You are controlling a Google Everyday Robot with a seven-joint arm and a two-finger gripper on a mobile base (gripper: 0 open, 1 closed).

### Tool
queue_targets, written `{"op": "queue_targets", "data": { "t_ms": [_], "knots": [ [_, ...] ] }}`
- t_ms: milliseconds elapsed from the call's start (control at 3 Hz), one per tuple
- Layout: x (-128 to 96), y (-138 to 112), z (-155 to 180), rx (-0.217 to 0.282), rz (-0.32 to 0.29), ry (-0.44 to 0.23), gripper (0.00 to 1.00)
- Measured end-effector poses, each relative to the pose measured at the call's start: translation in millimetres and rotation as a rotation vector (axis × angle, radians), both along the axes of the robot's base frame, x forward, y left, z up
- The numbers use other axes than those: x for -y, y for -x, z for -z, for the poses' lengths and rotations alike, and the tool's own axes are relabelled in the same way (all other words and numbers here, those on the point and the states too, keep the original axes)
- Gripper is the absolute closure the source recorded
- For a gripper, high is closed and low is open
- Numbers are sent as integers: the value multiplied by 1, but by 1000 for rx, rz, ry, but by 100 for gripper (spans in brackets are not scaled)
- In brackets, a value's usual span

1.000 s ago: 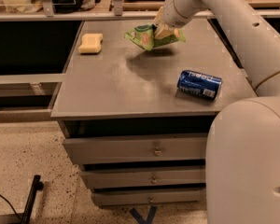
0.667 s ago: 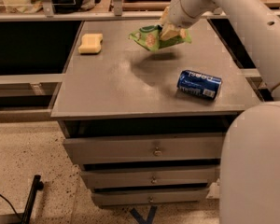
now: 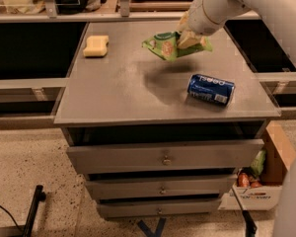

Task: Move green rice chip bag near pepsi can

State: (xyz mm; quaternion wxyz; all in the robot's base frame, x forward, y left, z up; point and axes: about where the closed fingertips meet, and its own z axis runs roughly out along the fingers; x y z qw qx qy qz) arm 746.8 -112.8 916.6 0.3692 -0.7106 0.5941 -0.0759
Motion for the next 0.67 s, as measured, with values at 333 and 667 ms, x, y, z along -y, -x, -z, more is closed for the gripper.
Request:
{"op": "queue_targets", "data": {
  "t_ms": [333,667],
  "knots": [
    [8,20,4,8,3,-9,100],
    [14,33,10,8,9,-12,100]
  ]
}}
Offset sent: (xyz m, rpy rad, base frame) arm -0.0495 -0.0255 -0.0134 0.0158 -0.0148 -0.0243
